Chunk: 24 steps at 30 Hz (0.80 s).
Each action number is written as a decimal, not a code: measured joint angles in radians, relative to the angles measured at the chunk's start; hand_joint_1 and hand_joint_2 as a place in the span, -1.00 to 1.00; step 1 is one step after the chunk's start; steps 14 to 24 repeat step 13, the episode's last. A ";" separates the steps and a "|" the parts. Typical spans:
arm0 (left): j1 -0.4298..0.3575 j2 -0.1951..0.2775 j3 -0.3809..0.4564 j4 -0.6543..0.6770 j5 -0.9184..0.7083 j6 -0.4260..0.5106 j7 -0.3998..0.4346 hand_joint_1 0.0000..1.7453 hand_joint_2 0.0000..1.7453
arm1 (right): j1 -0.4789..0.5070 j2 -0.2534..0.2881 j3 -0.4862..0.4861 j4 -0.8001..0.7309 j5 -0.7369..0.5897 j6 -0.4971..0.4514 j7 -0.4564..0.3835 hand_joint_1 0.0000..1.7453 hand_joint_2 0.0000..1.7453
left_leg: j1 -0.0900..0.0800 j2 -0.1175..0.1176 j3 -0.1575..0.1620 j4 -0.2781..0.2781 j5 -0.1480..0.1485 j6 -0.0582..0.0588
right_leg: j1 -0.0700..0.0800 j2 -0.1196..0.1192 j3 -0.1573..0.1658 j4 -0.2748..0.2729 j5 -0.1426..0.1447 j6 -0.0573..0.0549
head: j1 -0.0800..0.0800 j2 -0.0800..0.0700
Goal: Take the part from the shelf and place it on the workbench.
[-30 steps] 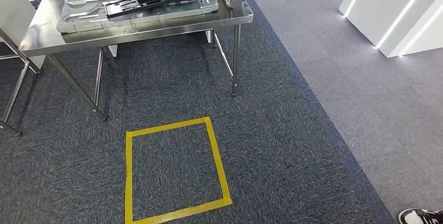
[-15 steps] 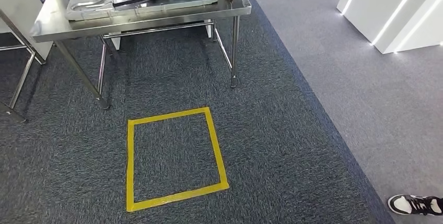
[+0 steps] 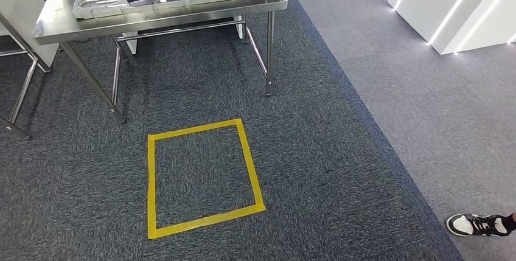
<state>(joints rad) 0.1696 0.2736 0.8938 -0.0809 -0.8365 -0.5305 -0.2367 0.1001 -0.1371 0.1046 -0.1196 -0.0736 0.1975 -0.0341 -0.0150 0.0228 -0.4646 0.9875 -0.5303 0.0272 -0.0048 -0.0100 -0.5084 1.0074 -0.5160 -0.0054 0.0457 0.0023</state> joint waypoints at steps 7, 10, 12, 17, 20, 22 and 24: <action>-0.005 -0.047 -0.168 -0.061 0.163 0.103 0.046 -1.00 -1.00 | 0.006 0.029 -0.013 -0.033 0.013 -0.037 0.006 -1.00 -1.00 | 0.003 -0.001 -0.001 -0.005 0.007 -0.009 | 0.003 -0.001 -0.003 0.000 0.002 -0.004 | 0.000 0.000; -0.006 -0.069 -0.236 -0.084 0.232 0.146 0.065 -1.00 -1.00 | 0.006 0.040 -0.019 -0.053 0.021 -0.054 0.009 -1.00 -1.00 | 0.003 -0.002 -0.001 -0.006 0.008 -0.012 | 0.004 -0.001 -0.003 0.001 0.002 -0.006 | 0.000 0.000; -0.007 -0.086 -0.284 -0.101 0.281 0.177 0.079 -1.00 -1.00 | 0.008 0.046 -0.024 -0.067 0.024 -0.065 0.011 -1.00 -1.00 | 0.003 -0.002 -0.002 -0.006 0.009 -0.013 | 0.004 -0.001 -0.004 0.001 0.003 -0.007 | 0.000 0.000; -0.007 -0.090 -0.296 -0.105 0.293 0.185 0.082 -1.00 -1.00 | 0.008 0.048 -0.025 -0.071 0.025 -0.068 0.012 -1.00 -1.00 | 0.003 -0.002 -0.002 -0.006 0.009 -0.013 | 0.004 -0.001 -0.004 0.001 0.003 -0.007 | 0.000 0.000; -0.007 -0.090 -0.296 -0.105 0.293 0.185 0.082 -1.00 -1.00 | 0.008 0.048 -0.025 -0.071 0.025 -0.068 0.012 -1.00 -1.00 | 0.003 -0.002 -0.002 -0.006 0.009 -0.013 | 0.004 -0.001 -0.004 0.001 0.003 -0.007 | 0.000 0.000; -0.007 -0.090 -0.296 -0.105 0.293 0.185 0.082 -1.00 -1.00 | 0.008 0.048 -0.025 -0.071 0.025 -0.068 0.012 -1.00 -1.00 | 0.003 -0.002 -0.002 -0.006 0.009 -0.013 | 0.004 -0.001 -0.004 0.001 0.003 -0.007 | 0.000 0.000; -0.007 -0.090 -0.296 -0.105 0.293 0.185 0.082 -1.00 -1.00 | 0.008 0.048 -0.025 -0.071 0.025 -0.068 0.012 -1.00 -1.00 | 0.003 -0.002 -0.002 -0.006 0.009 -0.013 | 0.004 -0.001 -0.004 0.001 0.003 -0.007 | 0.000 0.000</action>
